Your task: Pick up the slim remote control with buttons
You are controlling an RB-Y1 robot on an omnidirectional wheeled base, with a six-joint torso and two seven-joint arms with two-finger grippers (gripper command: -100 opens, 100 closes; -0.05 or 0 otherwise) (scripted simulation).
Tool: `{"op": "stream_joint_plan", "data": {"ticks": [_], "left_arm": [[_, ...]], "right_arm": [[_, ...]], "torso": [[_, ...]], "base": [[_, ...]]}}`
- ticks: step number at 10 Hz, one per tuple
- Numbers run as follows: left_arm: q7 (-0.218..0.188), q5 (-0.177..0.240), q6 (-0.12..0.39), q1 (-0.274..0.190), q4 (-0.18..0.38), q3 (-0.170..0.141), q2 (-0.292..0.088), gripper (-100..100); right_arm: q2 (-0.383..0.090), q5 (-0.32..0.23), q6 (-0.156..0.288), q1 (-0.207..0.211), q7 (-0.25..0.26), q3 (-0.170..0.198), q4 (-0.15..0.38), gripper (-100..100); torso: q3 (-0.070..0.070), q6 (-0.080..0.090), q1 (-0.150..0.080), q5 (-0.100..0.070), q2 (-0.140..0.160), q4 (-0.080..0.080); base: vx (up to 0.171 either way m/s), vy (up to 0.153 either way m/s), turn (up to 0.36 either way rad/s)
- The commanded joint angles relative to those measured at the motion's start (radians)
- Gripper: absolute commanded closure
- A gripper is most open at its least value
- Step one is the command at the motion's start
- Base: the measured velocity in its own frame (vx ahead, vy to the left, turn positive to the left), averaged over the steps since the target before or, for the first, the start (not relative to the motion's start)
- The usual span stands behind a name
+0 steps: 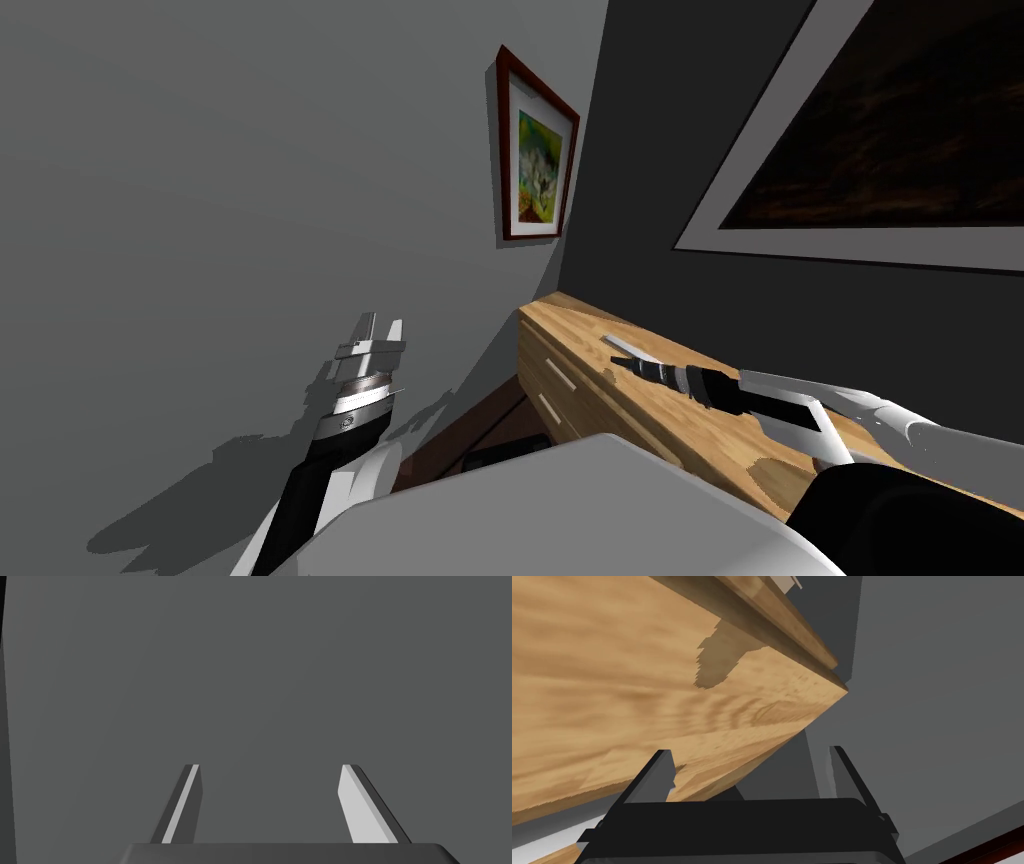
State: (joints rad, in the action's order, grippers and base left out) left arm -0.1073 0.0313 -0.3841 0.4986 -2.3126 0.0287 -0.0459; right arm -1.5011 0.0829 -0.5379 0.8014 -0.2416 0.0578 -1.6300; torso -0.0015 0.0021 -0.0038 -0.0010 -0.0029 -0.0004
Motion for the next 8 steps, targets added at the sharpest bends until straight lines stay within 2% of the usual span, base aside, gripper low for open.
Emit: {"op": "stream_joint_plan", "data": {"ticks": [1,2,3,4,6,7,8], "left_arm": [[0.000,0.000,0.000,0.000,0.000,0.000,0.000,0],[0.000,0.000,0.000,0.000,0.000,0.000,0.000,0],[0.000,0.000,0.000,0.000,0.000,0.000,0.000,0],[0.000,0.000,0.000,0.000,0.000,0.000,0.000,0],[0.000,0.000,0.000,0.000,0.000,0.000,0.000,0],[0.000,0.000,0.000,0.000,0.000,0.000,0.000,0],[0.000,0.000,0.000,0.000,0.000,0.000,0.000,0]], "right_arm": [[-0.031,0.004,0.001,0.017,0.001,-0.011,-0.002,-100],[-0.071,0.015,-0.001,0.050,-0.002,-0.006,0.032,-100],[-0.100,0.015,-0.001,0.050,-0.002,-0.006,0.032,-100],[-0.130,0.026,-0.003,0.084,-0.004,-0.001,0.064,-100],[-0.178,0.026,-0.003,0.084,-0.004,-0.001,0.064,-100],[-0.215,0.037,-0.007,0.119,-0.004,0.005,0.095,-100],[-0.245,0.037,-0.007,0.119,-0.004,0.005,0.095,-100]], "torso": [[0.000,0.000,0.000,0.000,0.000,0.000],[0.000,0.001,0.001,0.000,0.000,0.000],[0.000,-0.001,0.000,0.000,0.000,0.000],[0.000,0.000,0.000,0.000,0.000,0.000],[0.000,0.000,-0.001,0.000,-0.001,0.000],[0.000,0.001,0.001,0.000,-0.001,0.000],[-0.001,0.000,0.000,0.000,-0.001,0.000]], "base": [[-0.004,-0.019,-0.023],[-0.007,-0.019,0.286],[-0.005,-0.032,0.175],[-0.004,-0.043,0.272],[0.004,-0.030,0.062],[0.004,-0.025,0.191],[0.002,-0.034,0.178]]}}
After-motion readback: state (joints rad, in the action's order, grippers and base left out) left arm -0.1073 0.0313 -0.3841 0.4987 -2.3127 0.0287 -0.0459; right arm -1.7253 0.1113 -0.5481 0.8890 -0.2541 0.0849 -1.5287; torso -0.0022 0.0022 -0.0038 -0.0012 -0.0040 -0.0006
